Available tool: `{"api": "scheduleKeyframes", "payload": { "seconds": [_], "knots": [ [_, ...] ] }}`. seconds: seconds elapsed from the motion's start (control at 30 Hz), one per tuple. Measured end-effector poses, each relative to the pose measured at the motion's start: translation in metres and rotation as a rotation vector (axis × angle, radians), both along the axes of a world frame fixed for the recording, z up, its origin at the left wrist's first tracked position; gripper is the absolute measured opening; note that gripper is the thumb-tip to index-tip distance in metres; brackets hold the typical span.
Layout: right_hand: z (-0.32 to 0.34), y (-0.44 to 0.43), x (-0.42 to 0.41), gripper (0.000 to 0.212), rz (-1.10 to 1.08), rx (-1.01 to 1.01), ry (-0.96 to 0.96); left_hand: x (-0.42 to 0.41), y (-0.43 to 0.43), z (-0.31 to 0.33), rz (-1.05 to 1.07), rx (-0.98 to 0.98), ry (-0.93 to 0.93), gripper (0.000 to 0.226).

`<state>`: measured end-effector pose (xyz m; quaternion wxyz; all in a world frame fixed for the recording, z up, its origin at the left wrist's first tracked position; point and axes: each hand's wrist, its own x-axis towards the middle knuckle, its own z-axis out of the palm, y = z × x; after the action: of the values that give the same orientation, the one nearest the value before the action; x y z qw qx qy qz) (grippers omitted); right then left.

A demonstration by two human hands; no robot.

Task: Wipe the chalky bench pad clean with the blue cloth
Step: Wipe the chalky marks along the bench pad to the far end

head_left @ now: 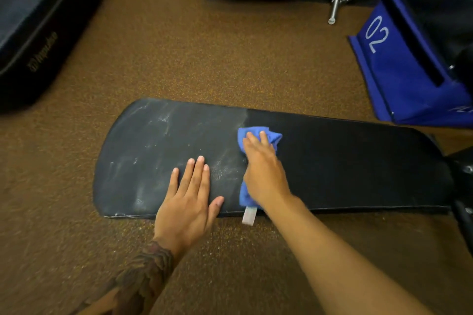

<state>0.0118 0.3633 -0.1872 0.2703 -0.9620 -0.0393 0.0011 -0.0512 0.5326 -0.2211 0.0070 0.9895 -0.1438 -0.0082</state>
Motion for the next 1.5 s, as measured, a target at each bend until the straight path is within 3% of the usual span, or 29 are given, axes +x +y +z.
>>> {"api": "scheduleKeyframes", "payload": {
  "seconds": [0.2, 0.5, 0.67, 0.77, 1.0, 1.13, 1.27, 1.5],
  "knots": [
    [-0.017, -0.017, -0.103, 0.079, 0.200, 0.016, -0.099, 0.000, 0.001, -0.001, -0.005, -0.011, 0.001, 0.071],
    [-0.015, -0.013, -0.045, 0.065, -0.069, -0.023, -0.051, -0.001, 0.000, -0.002, 0.001, 0.001, -0.015, 0.071],
    [-0.013, -0.001, -0.120, 0.086, 0.204, -0.075, -0.090, -0.001, 0.000, -0.002, 0.001, -0.008, -0.013, 0.070],
    [-0.015, -0.027, -0.141, 0.089, 0.277, -0.147, -0.074, -0.001, 0.000, -0.002, 0.005, -0.013, -0.016, 0.069],
    [-0.012, -0.022, -0.095, 0.076, 0.011, -0.053, -0.065, -0.002, 0.000, -0.002, 0.009, -0.012, -0.020, 0.069],
    [-0.010, 0.014, -0.096, 0.072, 0.112, -0.054, -0.105, -0.001, 0.000, -0.003, 0.007, -0.015, -0.017, 0.070],
    [-0.006, -0.012, -0.104, 0.081, 0.207, -0.102, -0.057, -0.001, 0.001, -0.002, 0.003, -0.018, -0.005, 0.071],
    [-0.001, -0.015, -0.009, 0.067, -0.003, -0.119, -0.030, -0.001, 0.002, -0.002, 0.003, -0.020, -0.015, 0.070]
  ]
}}
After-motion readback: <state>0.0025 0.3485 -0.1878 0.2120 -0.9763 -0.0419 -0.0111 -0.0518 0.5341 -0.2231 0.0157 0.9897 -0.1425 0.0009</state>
